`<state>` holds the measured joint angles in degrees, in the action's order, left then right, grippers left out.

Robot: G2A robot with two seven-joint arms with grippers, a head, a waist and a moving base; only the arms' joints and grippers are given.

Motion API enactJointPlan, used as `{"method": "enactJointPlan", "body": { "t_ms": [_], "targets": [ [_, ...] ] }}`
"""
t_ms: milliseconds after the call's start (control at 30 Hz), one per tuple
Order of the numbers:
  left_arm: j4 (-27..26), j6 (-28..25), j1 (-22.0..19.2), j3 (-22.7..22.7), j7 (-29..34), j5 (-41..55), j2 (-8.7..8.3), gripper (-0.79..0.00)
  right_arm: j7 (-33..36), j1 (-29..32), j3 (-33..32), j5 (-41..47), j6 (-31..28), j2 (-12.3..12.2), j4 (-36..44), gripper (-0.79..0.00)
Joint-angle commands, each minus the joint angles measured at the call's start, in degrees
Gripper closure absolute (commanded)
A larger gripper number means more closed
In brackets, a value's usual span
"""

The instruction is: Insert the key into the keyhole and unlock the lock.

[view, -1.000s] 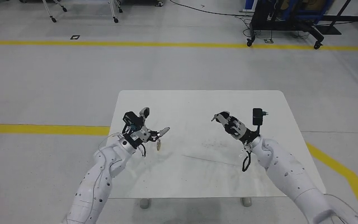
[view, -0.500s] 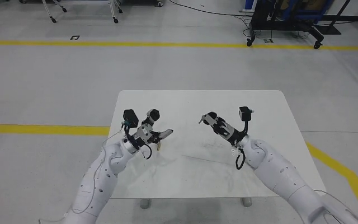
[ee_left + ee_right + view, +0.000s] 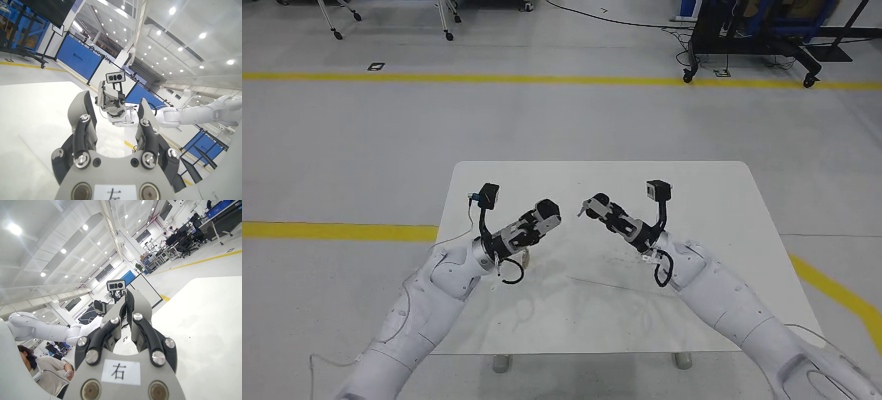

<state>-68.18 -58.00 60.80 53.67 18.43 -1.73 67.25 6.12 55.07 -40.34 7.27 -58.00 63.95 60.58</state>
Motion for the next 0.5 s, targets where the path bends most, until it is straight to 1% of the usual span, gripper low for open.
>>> {"method": "enactJointPlan", "body": {
  "t_ms": [0,67,167,467],
  "targets": [
    [0.04,0.00,-0.11,-0.14,3.11,4.04,-0.24,-0.345,1.96,-0.09,-0.26,1.38,0.00,0.40,-0.54,0.000],
    [0.71,0.00,-0.44,0.00,5.99,6.03,-0.45,-0.336,3.82,-0.22,-0.51,2.52,0.00,0.82,-1.16,0.000],
    [1.70,0.00,-0.97,0.23,8.12,6.56,-0.46,-0.336,6.64,-0.15,-1.18,5.29,0.00,1.43,-1.60,0.000],
    [3.83,0.00,-2.19,-0.99,8.67,3.18,0.43,-0.305,17.84,0.74,-5.11,11.95,0.00,2.86,-2.05,0.000]
  ]
}}
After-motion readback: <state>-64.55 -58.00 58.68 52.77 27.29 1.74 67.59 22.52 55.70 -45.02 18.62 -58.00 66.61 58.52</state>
